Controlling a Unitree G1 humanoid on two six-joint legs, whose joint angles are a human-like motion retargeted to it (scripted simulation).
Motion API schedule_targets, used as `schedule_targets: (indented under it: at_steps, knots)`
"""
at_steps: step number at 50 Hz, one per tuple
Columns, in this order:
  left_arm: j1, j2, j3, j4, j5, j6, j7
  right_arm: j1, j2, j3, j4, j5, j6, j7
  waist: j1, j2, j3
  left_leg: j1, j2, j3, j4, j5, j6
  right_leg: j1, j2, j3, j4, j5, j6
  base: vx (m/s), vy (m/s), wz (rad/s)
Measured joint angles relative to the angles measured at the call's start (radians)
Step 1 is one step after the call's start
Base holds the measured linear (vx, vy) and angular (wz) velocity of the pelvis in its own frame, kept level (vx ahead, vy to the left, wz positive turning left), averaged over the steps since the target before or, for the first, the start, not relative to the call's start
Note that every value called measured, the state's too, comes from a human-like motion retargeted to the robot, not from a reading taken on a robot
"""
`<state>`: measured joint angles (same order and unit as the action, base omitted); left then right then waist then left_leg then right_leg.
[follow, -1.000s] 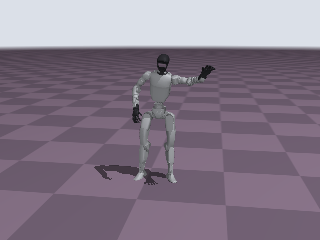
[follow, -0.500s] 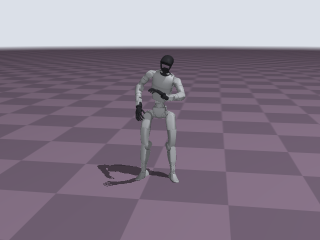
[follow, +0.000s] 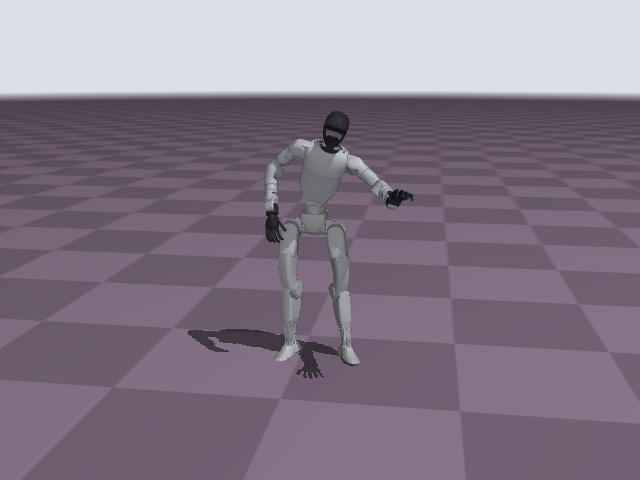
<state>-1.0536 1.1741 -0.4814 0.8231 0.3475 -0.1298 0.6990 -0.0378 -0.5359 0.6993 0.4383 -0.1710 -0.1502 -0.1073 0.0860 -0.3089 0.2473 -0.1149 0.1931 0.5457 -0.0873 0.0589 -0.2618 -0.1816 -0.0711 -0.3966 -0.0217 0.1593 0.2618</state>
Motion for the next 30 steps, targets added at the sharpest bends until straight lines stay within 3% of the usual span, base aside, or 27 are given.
schedule_targets:
  at_steps: [9, 13, 16, 20, 30]
  knots:
    - [0.168, -0.484, -0.174, -0.289, 0.192, -0.088, -0.089, -0.087, 0.042, 0.061, -0.03, -0.039, -0.017, -0.006, -0.027, -0.042, -0.038, 0.018, 0.015, -0.06, 0.0, -0.018, 0.0, 0.033, -0.014, -0.04, 0.042, -0.041, 0.0, 0.11, 0.02, 0.3]
    - [0.215, -0.58, -0.256, -0.322, 0.258, -0.116, -0.098, -0.107, 0.047, 0.047, -0.078, -0.017, -0.027, -0.05, -0.039, -0.058, -0.05, 0.033, 0.014, -0.059, 0.0, -0.028, 0.0, 0.041, -0.022, -0.033, 0.055, -0.048, 0.0, 0.08, 0.06, -0.04]
    - [0.217, -0.532, -0.286, -0.324, 0.273, -0.125, -0.096, -0.117, 0.044, 0.03, -0.115, 0.018, -0.033, -0.082, -0.044, -0.067, -0.048, 0.041, 0.01, -0.052, 0.0, -0.031, 0.0, 0.045, -0.027, -0.026, 0.056, -0.048, 0.0, 0.03, 0.06, -0.12]
    - [0.186, -0.365, -0.269, -0.255, 0.225, -0.105, -0.081, -0.126, 0.032, 0.013, -0.144, 0.068, -0.035, -0.103, -0.04, -0.07, -0.035, 0.043, 0.003, -0.041, 0.0, -0.029, 0.0, 0.046, -0.029, -0.018, 0.047, -0.039, 0.0, 0.0, 0.0, 0.0]
    - [0.018, -0.001, 0.027, 0.273, -0.077, 0.046, 0.05, -0.077, -0.03, -0.022, -0.124, 0.087, -0.02, -0.11, 0.025, -0.042, -0.016, 0.014, 0.001, -0.01, 0.0, -0.016, 0.0, 0.008, -0.012, 0.002, 0.023, -0.006, 0.0, -0.05, 0.0, -0.12]
